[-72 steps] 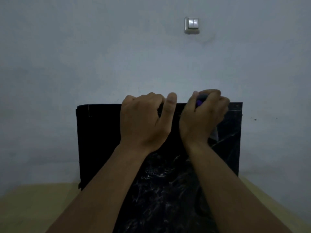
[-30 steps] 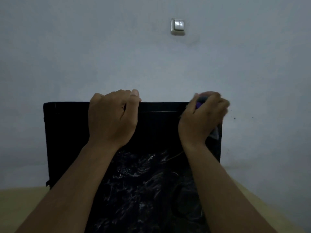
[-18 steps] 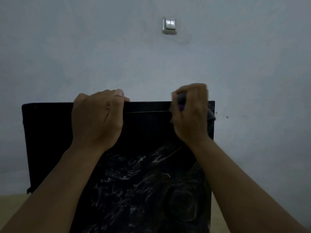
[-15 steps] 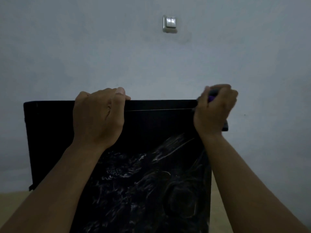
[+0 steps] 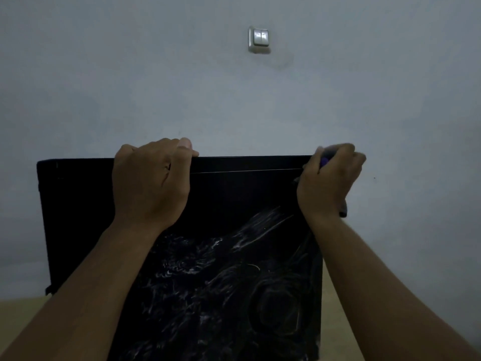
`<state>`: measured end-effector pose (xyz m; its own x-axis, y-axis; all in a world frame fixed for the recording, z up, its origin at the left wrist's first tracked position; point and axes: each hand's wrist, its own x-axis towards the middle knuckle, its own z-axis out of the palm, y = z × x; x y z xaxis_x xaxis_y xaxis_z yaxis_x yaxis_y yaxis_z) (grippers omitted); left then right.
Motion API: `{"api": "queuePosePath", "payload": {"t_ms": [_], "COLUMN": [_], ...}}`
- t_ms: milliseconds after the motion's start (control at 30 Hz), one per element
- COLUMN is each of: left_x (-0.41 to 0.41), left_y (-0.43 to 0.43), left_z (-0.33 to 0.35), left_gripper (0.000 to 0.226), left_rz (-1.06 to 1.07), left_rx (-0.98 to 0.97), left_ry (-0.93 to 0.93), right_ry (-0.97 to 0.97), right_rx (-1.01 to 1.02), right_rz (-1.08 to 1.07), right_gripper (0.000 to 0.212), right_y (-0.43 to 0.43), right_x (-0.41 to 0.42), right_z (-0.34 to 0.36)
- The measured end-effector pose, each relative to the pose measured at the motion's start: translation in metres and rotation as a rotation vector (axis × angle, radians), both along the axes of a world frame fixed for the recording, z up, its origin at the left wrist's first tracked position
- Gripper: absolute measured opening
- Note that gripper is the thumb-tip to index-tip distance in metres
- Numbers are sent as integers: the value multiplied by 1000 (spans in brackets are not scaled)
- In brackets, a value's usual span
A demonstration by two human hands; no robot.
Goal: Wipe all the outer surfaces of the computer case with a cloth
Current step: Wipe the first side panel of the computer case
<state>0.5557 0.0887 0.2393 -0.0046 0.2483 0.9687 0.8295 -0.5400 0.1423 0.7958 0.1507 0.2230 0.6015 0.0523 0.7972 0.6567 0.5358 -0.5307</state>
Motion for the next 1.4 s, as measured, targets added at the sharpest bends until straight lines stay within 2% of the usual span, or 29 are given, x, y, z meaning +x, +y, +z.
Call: {"api": "queuePosePath", "payload": {"t_ms": [167, 267, 433, 500, 633, 667, 733, 867, 967, 1033, 1133, 1200, 1267, 1400], "left_x": [0, 0, 0, 1, 2, 1, 1, 0, 1, 1, 2, 1, 0, 0], "left_y": [-1, 0, 1, 1, 3, 3, 3, 4, 3, 2, 2, 3, 5, 5], "left_z": [1, 0, 0, 0, -1, -1, -2, -1, 0, 0, 0, 0, -1, -1], "left_gripper": [68, 68, 68, 68, 68, 68, 68, 67, 67, 68, 69, 69, 70, 69], "left_rz": [-29, -17, -14, -15, -1, -1, -1, 18, 12, 10, 8, 43, 56, 57], "left_rx": [5, 2, 12, 0, -13, -11, -7, -7, -21, -27, -23, -17, -13, -13], "left_ry": [-6, -13, 4, 7, 4, 3, 4, 16, 17, 26, 38, 51, 54, 57], "right_ry": [61, -24, -207, -123, 299, 302, 120, -410, -602, -513, -46, 134, 4, -661], "right_rx": [75, 137, 66, 36, -55, -57, 30, 120, 125, 116, 97, 58, 61, 186], "right_rz": [14, -44, -64, -31, 134, 119, 10, -84, -109, -105, -38, 5, -10, 8], "right_gripper": [12, 12, 13, 14, 12, 12, 12, 17, 17, 16, 13, 11, 10, 15], "right_y": [5, 7, 2, 2, 6, 7, 5, 4, 6, 10, 9, 6, 1, -7], "right_x": [-6, -10, -7, -5, -5, -8, -17, -15, 6, 10, -7, -29, -53, -76], "right_z": [9, -27, -47, -29, 12, 12, -1, -35, -29, -25, -14, -4, -2, -19]}}
